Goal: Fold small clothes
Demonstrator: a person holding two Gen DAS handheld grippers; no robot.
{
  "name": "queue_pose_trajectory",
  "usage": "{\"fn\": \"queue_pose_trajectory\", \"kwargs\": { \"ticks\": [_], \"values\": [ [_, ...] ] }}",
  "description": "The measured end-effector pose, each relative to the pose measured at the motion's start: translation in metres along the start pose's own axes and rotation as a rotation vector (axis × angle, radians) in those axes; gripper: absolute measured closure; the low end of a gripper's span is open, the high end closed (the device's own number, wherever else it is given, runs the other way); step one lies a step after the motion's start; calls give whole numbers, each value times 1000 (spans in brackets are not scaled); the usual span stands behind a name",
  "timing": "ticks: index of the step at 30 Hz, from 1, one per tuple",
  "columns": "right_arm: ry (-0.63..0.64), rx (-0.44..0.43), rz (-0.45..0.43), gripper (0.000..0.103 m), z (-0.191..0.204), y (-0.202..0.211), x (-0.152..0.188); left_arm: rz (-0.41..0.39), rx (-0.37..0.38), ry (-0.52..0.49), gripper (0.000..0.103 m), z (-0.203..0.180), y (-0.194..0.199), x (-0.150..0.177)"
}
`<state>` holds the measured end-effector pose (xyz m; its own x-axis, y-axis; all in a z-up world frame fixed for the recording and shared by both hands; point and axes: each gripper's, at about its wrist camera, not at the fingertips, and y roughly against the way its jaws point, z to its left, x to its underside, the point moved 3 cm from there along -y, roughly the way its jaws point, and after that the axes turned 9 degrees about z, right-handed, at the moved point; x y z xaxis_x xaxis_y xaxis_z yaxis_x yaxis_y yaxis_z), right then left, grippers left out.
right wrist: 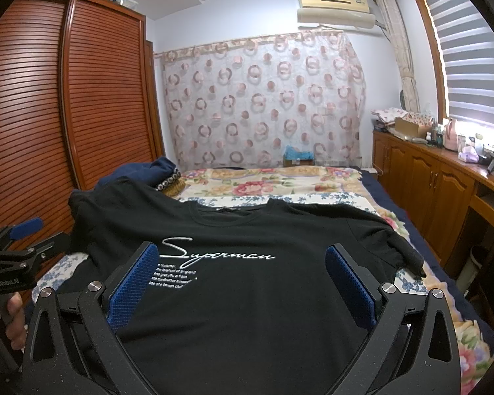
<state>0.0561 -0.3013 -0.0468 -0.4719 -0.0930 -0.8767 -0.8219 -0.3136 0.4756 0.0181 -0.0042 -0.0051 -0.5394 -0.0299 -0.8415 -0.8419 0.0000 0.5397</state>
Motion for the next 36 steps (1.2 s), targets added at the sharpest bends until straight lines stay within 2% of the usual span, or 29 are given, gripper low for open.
{"fn": "queue_pose_trajectory", "kwargs": {
  "ticks": [36],
  "values": [
    [0,0,-2,0,-1,2,1,-7,4,0,0,-1,5,-1]
  ]
}}
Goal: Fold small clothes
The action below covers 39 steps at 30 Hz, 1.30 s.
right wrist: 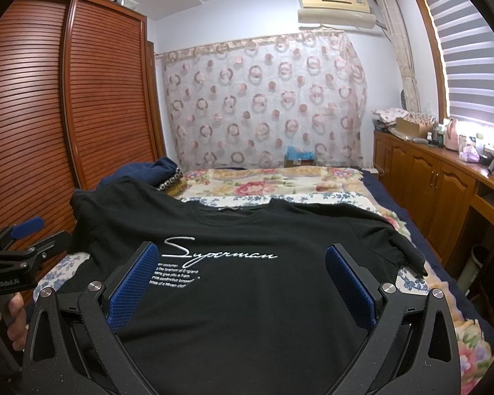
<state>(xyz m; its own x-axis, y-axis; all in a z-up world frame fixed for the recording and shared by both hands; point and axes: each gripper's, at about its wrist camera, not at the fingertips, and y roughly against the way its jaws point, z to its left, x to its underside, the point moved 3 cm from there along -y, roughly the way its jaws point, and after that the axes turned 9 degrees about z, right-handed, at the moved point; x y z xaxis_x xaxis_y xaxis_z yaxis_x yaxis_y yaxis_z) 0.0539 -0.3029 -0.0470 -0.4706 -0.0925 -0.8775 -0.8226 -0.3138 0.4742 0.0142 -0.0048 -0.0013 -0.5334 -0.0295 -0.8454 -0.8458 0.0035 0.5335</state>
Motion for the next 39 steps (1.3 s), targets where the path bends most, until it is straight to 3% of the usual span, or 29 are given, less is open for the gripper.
{"fn": "queue_pose_trajectory", "kwargs": {
  "ticks": [31,39],
  "values": [
    [1,-4,1,0,-8,-1,7,-2,1,-3,0,-6,1,-1],
    [17,-38,49,0,-10,-24,14,68,8,18,0,10,-23,5]
  ]
}}
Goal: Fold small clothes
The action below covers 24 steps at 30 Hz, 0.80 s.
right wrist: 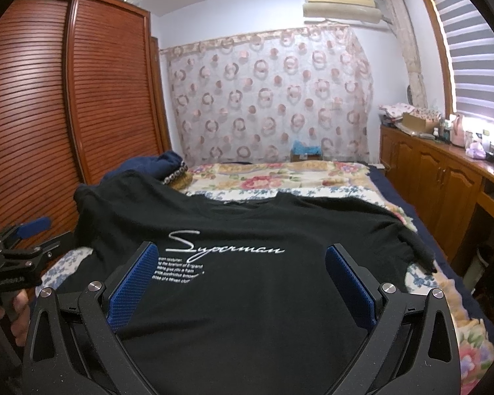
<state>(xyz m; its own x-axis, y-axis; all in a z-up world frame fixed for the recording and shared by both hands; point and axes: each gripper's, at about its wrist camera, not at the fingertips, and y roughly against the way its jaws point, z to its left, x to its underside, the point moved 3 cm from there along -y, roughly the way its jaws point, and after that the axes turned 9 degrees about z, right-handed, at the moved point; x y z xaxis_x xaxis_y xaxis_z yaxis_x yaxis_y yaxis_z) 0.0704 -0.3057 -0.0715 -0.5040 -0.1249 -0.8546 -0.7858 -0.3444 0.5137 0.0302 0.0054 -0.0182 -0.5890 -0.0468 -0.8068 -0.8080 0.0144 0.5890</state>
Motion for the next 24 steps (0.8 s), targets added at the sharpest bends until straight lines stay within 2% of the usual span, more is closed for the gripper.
{"fn": "queue_pose_trajectory", "kwargs": {
  "ticks": [7,17,24],
  "values": [
    [37,-41,50,0,8,-31,3,52,-46,36,0,38,-21,5],
    [143,-95,149,0,25,-67,11,73,-94,95,0,110,-28,7],
    [186,-108,202,0,28,-85,11,115,-91,139,2,154,-38,4]
  ]
}}
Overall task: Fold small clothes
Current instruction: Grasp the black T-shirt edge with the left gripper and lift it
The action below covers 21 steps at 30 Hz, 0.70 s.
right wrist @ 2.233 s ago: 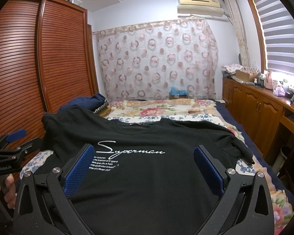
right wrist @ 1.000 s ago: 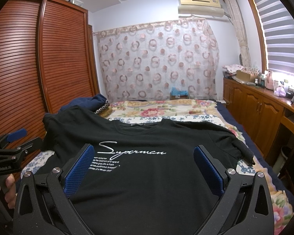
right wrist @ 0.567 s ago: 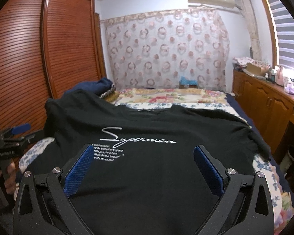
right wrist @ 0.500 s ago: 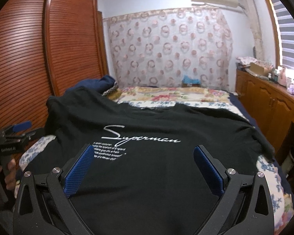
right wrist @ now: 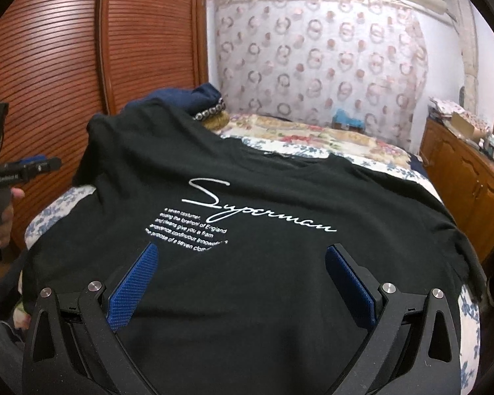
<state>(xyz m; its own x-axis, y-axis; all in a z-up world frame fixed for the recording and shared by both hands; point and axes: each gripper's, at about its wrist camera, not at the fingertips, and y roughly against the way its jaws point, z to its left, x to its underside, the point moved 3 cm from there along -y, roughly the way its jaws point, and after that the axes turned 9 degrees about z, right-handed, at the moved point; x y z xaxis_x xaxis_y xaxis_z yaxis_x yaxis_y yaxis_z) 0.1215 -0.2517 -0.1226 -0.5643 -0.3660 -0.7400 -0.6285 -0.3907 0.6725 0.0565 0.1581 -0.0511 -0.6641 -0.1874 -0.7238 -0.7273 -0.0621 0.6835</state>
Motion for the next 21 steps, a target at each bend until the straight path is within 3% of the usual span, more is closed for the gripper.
{"fn": "queue_pose_trajectory", "kwargs": {
  "ticks": [5,7,11,16,20,21],
  "values": [
    [12,-9,44,0,1,-15,5,85,3,-21,14,13,-24,-4],
    [8,-18,72,0,1,-22,8,120,6,-25,24,15,-34,-3],
    [11,-25,59,0,-1,-22,8,179,15,-41,28,20,-55,-3],
    [-13,-40,68,0,-5,-24,9,227,9,-101,48,16,-69,-7],
    [-17,-44,66,0,-7,-24,9,248,-10,-160,58,16,-75,-7],
    [-16,-43,66,0,-7,-24,9,249,-20,-173,66,16,-76,-8]
  ]
}}
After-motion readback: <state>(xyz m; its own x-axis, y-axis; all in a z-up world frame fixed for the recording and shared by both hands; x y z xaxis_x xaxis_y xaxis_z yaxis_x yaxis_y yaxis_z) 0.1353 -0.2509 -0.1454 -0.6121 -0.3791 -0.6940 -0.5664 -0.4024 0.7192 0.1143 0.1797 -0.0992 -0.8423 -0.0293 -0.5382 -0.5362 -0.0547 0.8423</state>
